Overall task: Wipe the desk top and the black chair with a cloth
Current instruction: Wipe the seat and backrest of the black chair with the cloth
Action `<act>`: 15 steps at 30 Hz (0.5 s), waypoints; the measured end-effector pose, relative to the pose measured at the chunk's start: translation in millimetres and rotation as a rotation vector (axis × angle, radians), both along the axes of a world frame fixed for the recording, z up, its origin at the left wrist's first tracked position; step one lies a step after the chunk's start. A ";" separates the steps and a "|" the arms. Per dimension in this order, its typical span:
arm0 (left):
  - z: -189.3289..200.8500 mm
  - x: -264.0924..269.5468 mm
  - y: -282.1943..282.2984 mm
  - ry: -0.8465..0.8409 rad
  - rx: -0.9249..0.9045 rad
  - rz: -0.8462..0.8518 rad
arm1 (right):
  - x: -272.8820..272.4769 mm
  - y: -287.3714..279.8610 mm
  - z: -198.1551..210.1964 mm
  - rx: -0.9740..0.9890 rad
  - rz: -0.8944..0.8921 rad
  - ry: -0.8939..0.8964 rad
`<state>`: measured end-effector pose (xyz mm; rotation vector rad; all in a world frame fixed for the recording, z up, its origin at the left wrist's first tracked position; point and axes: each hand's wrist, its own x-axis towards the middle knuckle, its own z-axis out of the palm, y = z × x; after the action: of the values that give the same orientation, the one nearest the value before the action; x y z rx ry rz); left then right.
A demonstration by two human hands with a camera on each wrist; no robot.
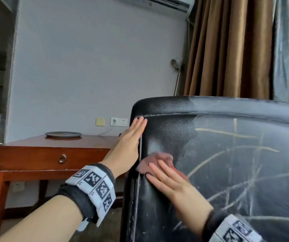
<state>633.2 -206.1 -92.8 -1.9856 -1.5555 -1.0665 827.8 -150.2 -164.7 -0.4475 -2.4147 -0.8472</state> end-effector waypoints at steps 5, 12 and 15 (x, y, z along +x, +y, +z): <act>-3.2 16.8 10.8 0.235 -0.115 0.191 | 42.4 20.2 5.9 0.117 0.018 0.012; 15.4 20.7 0.8 0.343 -0.297 0.309 | 15.3 28.1 2.1 -0.049 0.023 0.338; 21.6 26.9 -2.1 0.397 -0.321 0.377 | 21.8 30.8 -8.6 0.016 0.057 0.181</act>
<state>660.1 -208.2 -71.2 -1.8383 -1.8490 -0.2680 849.6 -119.5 -173.3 -0.4282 -2.2425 -0.7662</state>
